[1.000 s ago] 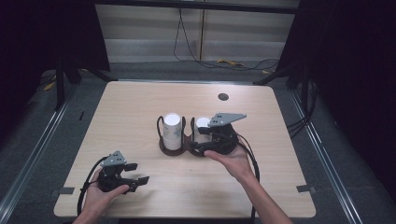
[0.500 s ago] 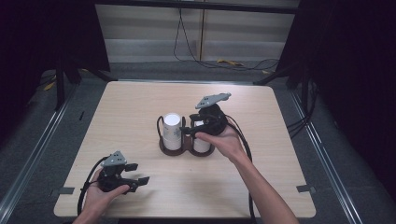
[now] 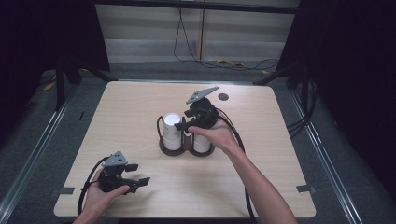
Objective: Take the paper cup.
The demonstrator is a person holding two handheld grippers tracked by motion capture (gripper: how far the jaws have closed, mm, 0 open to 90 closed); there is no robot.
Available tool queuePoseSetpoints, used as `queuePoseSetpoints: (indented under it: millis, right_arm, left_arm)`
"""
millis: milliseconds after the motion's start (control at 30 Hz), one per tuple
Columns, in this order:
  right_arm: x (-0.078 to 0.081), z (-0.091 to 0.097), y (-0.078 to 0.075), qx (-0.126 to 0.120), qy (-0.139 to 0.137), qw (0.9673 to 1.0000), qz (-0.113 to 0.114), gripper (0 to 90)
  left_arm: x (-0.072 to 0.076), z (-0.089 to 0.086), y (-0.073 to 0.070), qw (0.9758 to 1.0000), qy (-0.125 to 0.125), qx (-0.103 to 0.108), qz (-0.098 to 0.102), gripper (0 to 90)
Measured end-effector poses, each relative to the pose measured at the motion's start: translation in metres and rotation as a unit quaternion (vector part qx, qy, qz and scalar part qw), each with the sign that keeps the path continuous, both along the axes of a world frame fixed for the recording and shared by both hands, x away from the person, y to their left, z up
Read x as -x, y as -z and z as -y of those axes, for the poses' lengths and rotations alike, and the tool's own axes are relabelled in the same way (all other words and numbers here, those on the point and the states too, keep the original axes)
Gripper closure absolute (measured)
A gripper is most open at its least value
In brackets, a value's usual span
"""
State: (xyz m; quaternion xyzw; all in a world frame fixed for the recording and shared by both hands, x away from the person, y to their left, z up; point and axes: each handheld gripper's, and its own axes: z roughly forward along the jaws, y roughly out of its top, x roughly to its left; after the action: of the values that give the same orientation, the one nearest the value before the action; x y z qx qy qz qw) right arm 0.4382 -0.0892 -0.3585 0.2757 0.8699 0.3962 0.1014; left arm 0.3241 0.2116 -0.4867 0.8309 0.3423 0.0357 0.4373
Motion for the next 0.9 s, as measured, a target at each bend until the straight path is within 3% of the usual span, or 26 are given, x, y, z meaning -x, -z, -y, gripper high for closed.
queuePoseSetpoints:
  millis: [200,333,600,700,833,900]
  right_arm:
    - [-0.009,-0.008,0.001,0.015,-0.008,0.9997,-0.02,33.2]
    - [-0.014,-0.011,-0.003,0.031,-0.013,0.9994,-0.007,32.9]
    - [-0.022,-0.022,-0.003,0.039,-0.028,0.9985,-0.025,30.6]
    - [-0.025,-0.028,-0.001,0.058,-0.03,0.9973,-0.033,27.7]
    - [-0.032,-0.035,-0.003,0.063,-0.039,0.9961,-0.048,27.2]
    - [-0.035,-0.039,-0.002,0.082,-0.043,0.9941,-0.056,26.7]
  left_arm:
    - [0.0,0.0,0.0,1.0,0.0,0.001,0.001,23.7]
    - [0.0,0.0,0.0,1.0,0.001,0.002,-0.002,23.6]
    - [0.0,0.0,0.0,1.0,0.002,0.0,0.0,23.7]
    - [0.0,0.001,0.0,1.0,0.003,0.001,-0.001,23.7]
    - [0.0,0.0,0.0,1.0,0.003,0.001,-0.001,23.6]
    - [0.0,0.0,0.0,1.0,0.002,0.001,0.0,23.6]
